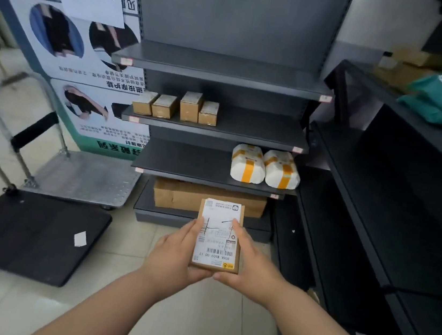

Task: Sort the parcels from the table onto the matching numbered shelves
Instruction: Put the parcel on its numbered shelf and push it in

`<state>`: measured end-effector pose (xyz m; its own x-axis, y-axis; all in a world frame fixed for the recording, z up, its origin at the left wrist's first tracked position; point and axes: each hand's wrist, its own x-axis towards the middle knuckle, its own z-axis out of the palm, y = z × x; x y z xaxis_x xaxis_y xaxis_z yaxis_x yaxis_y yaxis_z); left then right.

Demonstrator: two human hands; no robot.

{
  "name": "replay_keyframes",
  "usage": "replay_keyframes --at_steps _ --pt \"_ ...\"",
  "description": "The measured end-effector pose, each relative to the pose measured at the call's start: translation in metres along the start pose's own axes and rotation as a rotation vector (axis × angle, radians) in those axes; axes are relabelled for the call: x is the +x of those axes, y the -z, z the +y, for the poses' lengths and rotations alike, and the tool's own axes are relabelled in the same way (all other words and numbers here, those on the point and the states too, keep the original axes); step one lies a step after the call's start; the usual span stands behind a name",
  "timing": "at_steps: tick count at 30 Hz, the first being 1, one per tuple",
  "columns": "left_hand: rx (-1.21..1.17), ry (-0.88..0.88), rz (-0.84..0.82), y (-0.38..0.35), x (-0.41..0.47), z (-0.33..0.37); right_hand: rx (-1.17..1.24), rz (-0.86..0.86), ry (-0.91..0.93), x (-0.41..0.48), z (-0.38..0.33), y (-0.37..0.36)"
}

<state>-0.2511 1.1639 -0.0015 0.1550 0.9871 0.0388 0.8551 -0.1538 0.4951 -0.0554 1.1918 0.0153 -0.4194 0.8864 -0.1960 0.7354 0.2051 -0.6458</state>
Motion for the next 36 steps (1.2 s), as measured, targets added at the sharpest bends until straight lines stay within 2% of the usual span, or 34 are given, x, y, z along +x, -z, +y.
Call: replay_keyframes --at_steps 3,17,24,36 --pt "-0.100 -0.024 -0.016 0.019 0.039 -0.022 0.060 0.015 -0.031 0.043 -0.012 0.005" --pt "-0.112 -0.093 -0.041 0.039 0.197 -0.072 0.163 0.057 -0.108 0.192 0.002 0.050" --pt "-0.110 -0.016 -0.039 0.029 0.314 -0.076 0.245 0.067 -0.061 0.289 0.039 0.109" --pt "0.077 0.112 -0.102 0.006 0.510 -0.076 0.292 -0.008 -0.160 0.457 0.102 0.195"
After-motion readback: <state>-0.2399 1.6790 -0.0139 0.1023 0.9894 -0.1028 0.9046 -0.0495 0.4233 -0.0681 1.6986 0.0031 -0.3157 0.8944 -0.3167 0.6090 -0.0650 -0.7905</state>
